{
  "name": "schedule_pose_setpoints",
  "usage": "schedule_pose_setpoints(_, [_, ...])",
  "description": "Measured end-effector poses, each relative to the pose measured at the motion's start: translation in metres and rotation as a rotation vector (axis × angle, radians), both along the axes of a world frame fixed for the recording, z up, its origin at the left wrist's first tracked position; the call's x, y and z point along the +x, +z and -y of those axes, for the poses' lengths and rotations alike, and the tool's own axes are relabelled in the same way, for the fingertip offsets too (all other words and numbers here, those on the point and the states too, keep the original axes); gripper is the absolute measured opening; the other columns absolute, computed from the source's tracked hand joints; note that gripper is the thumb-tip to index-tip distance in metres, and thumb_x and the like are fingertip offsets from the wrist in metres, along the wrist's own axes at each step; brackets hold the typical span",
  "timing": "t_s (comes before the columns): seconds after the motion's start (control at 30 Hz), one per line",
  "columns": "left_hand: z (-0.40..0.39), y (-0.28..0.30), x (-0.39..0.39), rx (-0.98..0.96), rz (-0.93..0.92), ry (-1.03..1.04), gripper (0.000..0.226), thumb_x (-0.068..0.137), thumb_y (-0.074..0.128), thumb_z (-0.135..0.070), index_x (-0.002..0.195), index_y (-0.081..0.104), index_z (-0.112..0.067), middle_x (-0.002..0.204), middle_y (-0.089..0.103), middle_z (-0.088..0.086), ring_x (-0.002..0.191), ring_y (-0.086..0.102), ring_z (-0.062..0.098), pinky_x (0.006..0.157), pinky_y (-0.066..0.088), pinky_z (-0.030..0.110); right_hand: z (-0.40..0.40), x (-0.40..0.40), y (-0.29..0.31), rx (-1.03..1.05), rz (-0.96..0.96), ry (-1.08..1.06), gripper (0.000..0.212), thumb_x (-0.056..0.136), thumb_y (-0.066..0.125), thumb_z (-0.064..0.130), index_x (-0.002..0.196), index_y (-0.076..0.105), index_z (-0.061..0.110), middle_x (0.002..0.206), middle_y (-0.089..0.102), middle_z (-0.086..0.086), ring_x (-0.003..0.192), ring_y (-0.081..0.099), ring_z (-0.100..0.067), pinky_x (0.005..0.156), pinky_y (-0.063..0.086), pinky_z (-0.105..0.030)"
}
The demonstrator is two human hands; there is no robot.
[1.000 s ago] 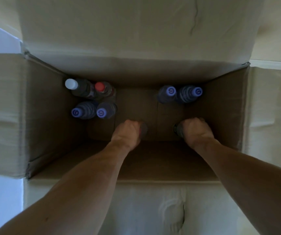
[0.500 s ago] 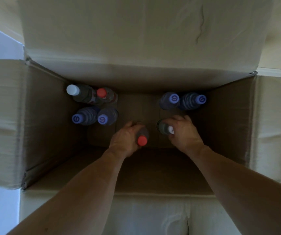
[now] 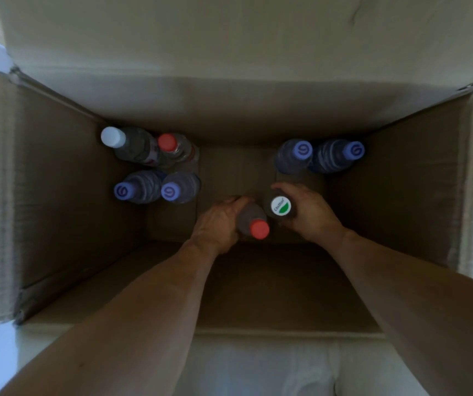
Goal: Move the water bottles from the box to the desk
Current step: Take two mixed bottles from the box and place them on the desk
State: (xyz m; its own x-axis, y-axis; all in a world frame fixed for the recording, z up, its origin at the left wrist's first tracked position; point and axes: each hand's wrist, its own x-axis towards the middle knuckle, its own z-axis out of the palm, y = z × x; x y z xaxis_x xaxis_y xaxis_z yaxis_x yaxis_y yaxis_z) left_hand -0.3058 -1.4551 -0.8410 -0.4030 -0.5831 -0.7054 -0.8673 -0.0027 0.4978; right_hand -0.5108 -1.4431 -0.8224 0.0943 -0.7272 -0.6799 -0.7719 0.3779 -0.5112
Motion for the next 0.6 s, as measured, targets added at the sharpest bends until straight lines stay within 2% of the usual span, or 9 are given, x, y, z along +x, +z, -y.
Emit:
schedule_pose_setpoints(0.13, [0.005,0.015,0.008,0.055,-0.016,0.153,0.085,0.076,0.086,-0.017,0.149,0.044,-0.027,0.146,0.053,0.004,0.135,0.049,0.026,0.116,0.037,0.043,-0.003,-0.007,0.013,0.066,0.044,-0.166,0.083,0.07,0.086,0.004,0.142,0.049,0.022,0.137,0.058,-0.004,0.128,0.053,-0.023,0.109,0.043,-0.036])
schedule_pose_setpoints(0.23, [0.011,0.031,0.01,0.147,-0.073,0.284,0.084,0.075,0.087,-0.017,0.148,0.045,-0.025,0.145,0.055,0.001,0.136,0.048,0.02,0.118,0.034,0.037,-0.004,-0.014,0.032,0.154,0.104,-0.312,0.087,0.069,0.087,0.002,0.143,0.046,0.022,0.136,0.057,-0.003,0.131,0.051,-0.023,0.109,0.041,-0.035])
schedule_pose_setpoints(0.3, [0.018,0.046,0.01,0.186,-0.11,0.328,0.076,0.076,0.087,-0.021,0.142,0.05,-0.026,0.138,0.059,-0.002,0.13,0.052,0.016,0.113,0.037,0.033,0.0,-0.018,0.048,0.233,0.177,-0.403,0.085,0.068,0.087,0.002,0.142,0.049,0.02,0.137,0.059,-0.002,0.131,0.053,-0.021,0.115,0.038,-0.043])
schedule_pose_setpoints(0.4, [0.034,0.071,0.008,0.246,-0.167,0.348,0.059,0.077,0.086,-0.028,0.127,0.055,-0.037,0.125,0.064,-0.011,0.118,0.056,0.009,0.1,0.041,0.027,0.007,-0.028,0.073,0.296,0.359,-0.522,0.063,0.066,0.087,-0.002,0.12,0.064,0.021,0.114,0.073,0.002,0.112,0.066,-0.015,0.11,0.045,-0.046])
schedule_pose_setpoints(0.47, [0.046,0.092,0.007,0.343,-0.218,0.385,0.049,0.077,0.086,-0.026,0.115,0.06,-0.043,0.116,0.067,-0.017,0.112,0.059,0.006,0.089,0.044,0.022,0.012,-0.031,0.09,0.352,0.458,-0.605,0.056,0.069,0.083,-0.001,0.118,0.067,0.023,0.112,0.074,0.003,0.113,0.064,-0.018,0.111,0.042,-0.048])
schedule_pose_setpoints(0.53, [0.054,0.111,0.006,0.449,-0.288,0.455,0.043,0.077,0.085,-0.021,0.113,0.068,-0.039,0.115,0.072,-0.014,0.112,0.062,0.007,0.088,0.045,0.025,0.016,-0.031,0.105,0.398,0.505,-0.663,0.057,0.068,0.082,0.004,0.118,0.067,0.028,0.114,0.073,0.006,0.117,0.06,-0.02,0.113,0.037,-0.05])
schedule_pose_setpoints(0.6, [0.058,0.13,0.005,0.514,-0.341,0.514,0.038,0.079,0.082,-0.02,0.115,0.073,-0.029,0.115,0.074,-0.008,0.113,0.064,0.012,0.091,0.045,0.03,0.02,-0.028,0.12,0.414,0.535,-0.717,0.06,0.06,0.083,0.013,0.116,0.068,0.029,0.117,0.072,0.005,0.12,0.058,-0.022,0.113,0.034,-0.051])
